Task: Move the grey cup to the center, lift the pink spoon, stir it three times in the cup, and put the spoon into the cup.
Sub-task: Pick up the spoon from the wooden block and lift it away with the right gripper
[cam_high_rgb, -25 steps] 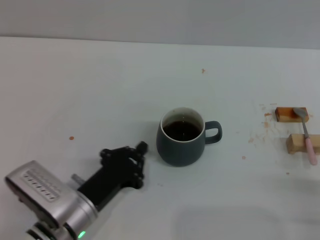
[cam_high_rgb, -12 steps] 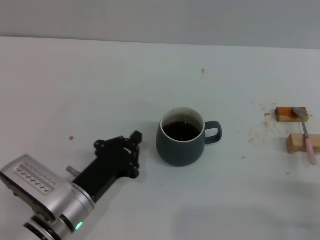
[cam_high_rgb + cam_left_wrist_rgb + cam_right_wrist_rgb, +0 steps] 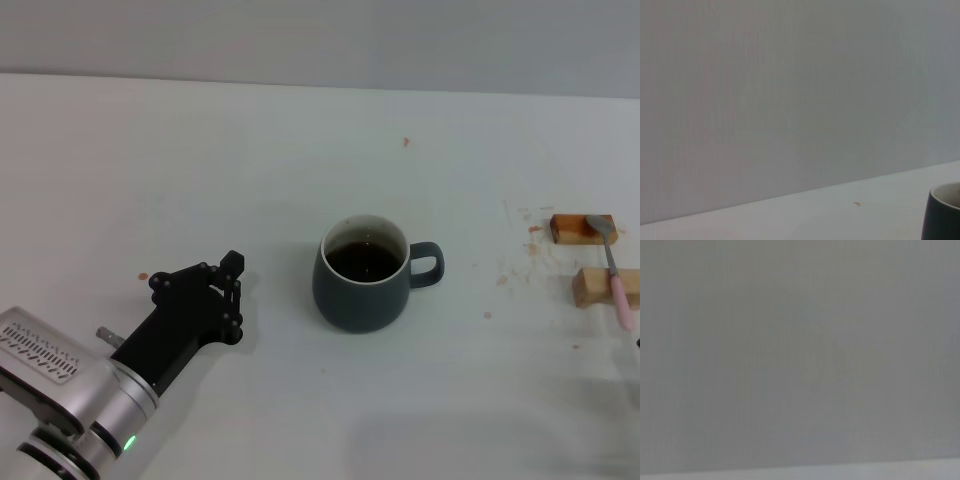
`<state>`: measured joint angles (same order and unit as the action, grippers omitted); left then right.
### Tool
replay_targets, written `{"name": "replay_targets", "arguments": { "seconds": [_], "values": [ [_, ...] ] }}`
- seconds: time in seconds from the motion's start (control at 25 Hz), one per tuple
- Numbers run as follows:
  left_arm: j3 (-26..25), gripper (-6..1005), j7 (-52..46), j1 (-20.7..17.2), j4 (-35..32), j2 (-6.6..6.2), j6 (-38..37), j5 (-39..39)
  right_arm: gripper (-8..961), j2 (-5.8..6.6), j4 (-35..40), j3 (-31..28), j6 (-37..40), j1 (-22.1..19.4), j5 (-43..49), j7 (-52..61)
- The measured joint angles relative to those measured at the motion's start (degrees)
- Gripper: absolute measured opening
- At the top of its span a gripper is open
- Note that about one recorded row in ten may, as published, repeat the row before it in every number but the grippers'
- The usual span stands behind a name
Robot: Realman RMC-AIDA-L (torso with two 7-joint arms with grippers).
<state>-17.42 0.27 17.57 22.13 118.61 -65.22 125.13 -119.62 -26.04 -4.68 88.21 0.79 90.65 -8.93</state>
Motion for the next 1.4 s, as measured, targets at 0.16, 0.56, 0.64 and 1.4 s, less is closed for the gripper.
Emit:
{"name": "replay_targets", "arguments": {
  "seconds": [0.16,0.56,0.64,1.4],
  "values": [
    [0.1,-2,0.0,0.0,0.0,0.03,0.0,0.0,816,0.0,0.2,-0.5,-3.3,1.0,-0.5,0.3],
    [0.4,-2,0.0,-0.1,0.0,0.12,0.1,0.0,817,0.16,0.0,-0.2,-6.3,3.3,-1.7,0.4],
    [0.5,-2,0.0,0.0,0.1,0.13,0.1,0.0,817,0.17,-0.1,-0.1,-6.7,3.5,-1.7,0.4],
    [0.5,-2,0.0,0.2,-0.1,0.16,0.2,0.0,817,0.26,-0.8,0.0,-11.1,5.8,-1.7,0.5]
  ]
}}
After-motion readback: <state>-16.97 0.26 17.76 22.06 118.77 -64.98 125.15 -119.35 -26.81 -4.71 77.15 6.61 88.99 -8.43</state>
